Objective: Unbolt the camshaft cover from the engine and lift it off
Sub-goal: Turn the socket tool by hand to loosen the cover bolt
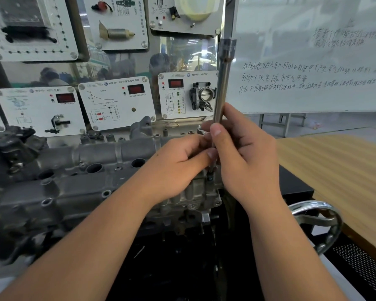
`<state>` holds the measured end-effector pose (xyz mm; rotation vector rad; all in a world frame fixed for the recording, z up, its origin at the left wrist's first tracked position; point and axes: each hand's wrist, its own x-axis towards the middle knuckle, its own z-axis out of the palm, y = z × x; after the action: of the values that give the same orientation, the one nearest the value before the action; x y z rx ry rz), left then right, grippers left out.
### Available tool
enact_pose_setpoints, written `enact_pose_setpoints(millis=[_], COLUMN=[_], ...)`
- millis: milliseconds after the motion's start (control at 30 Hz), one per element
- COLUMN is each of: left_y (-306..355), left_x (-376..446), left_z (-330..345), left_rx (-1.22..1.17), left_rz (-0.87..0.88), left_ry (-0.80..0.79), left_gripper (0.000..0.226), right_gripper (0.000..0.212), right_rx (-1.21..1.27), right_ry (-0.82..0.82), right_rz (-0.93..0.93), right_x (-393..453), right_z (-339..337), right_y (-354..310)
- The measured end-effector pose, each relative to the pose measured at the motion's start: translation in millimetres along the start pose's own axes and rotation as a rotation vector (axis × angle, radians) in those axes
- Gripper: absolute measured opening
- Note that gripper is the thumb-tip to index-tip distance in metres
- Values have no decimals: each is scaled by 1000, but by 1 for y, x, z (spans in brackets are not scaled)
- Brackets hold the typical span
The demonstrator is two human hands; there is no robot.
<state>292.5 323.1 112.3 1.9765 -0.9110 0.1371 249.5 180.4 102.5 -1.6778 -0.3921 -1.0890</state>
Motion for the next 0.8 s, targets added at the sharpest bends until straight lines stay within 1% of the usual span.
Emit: enact_pose_setpoints(millis=[133, 167, 267, 333, 467, 533, 633, 700, 733, 767, 800], left_y=[-1, -1, -1, -2, 1, 0, -1, 0, 0, 1, 2], left_x=[0, 0, 1, 1, 0, 0, 0, 0, 0, 0, 0], left_z=[0, 1, 2, 3, 1, -1, -1, 0, 1, 2, 2], left_rx=[13, 19, 25, 19, -1, -2, 10, 26, 20, 8, -4], left_rz=[11, 17, 24, 39, 13, 11, 28, 57, 66, 62, 51], left_ry=[26, 41, 54, 64, 18, -17, 5, 37, 49, 58, 66], left_gripper=[17, 15, 14, 11, 37, 40, 37, 30, 29, 33, 39], right_gripper=[38, 34, 34, 28, 39, 42, 44, 38, 30, 23, 20], right_rx=[26, 18, -33, -42, -6, 23, 51, 26, -3, -35, -65], right_ry=[7, 9, 29, 56, 42, 28, 11, 6, 18, 41, 64], right_rz=[-15, -13, -18, -32, -32, -30, -17, -24, -39, -57, -69], right_x=[1, 1, 1, 1, 0, 0, 1, 1, 1, 1, 0], right_z=[1, 2, 4, 4, 4, 3, 2, 3, 3, 4, 5], right_y=[0, 0, 1, 2, 3, 3, 0, -1, -1, -1, -1])
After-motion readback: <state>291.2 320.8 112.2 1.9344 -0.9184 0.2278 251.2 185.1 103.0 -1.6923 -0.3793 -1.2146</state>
